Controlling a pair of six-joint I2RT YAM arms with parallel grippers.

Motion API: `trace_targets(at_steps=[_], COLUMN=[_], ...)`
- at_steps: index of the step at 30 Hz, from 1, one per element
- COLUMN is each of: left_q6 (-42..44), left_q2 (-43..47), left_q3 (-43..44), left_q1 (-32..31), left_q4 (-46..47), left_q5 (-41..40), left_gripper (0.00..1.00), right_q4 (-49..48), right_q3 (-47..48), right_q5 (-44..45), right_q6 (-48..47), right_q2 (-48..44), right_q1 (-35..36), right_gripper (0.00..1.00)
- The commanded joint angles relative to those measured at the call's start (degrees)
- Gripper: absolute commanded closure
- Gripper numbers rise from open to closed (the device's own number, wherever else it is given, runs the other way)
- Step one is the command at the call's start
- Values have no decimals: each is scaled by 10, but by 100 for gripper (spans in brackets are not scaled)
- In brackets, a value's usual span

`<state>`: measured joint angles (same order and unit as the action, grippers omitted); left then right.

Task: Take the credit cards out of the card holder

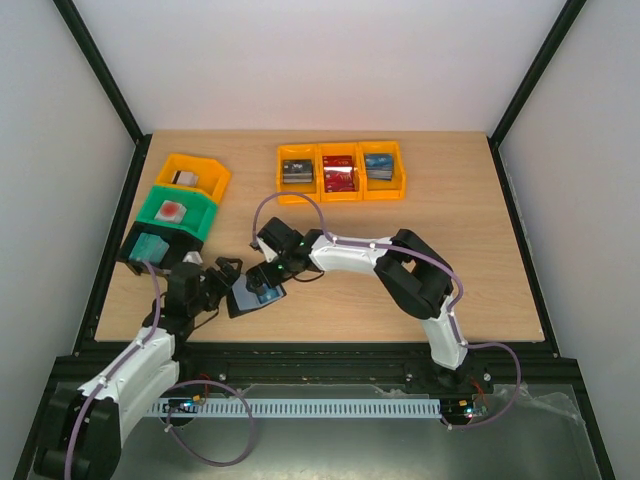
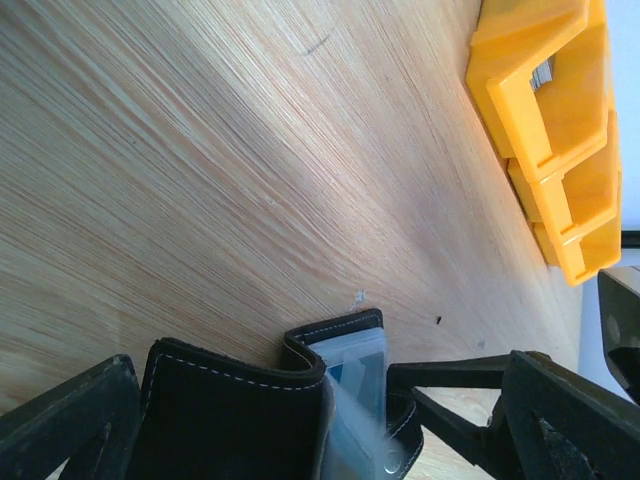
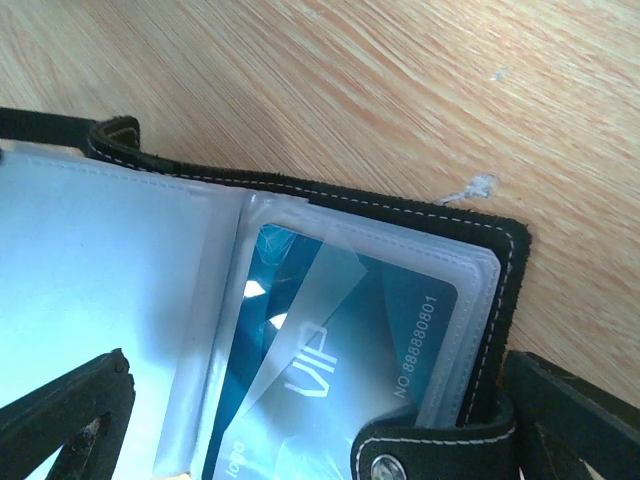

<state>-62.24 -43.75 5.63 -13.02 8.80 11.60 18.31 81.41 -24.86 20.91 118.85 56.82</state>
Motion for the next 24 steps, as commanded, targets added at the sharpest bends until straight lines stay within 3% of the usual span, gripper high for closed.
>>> trace_targets(at_steps=[1, 4, 6, 11, 14, 20, 24], left_q6=[-11, -12, -10, 7, 15, 56, 131], left_q2=[4, 2, -2, -11, -12, 2, 27], left_q3=[-4, -6, -7, -7, -6, 1, 20], left_q1=[1, -5, -8, -14, -14, -11, -3], left_q4=[-6, -5, -6, -20, -18, 8, 102], left_q5=[19, 17, 13, 5, 5, 20, 98], left_gripper=[1, 4, 15, 71, 95, 98, 98], right_q4=[-7, -14, -17, -23, -35, -61, -79], right_q3=[-23, -28, -30, -34, -46, -96, -136], right_q5=[-35, -35, -33, -40, -44, -67, -109], right_q6=[30, 39, 41, 43, 47, 14, -47], right_q2=[17, 14, 12, 8, -4, -69, -144], right_q1=[5, 2, 0, -5, -14, -62, -107], right_gripper=[1, 1, 1, 1, 1, 1, 1])
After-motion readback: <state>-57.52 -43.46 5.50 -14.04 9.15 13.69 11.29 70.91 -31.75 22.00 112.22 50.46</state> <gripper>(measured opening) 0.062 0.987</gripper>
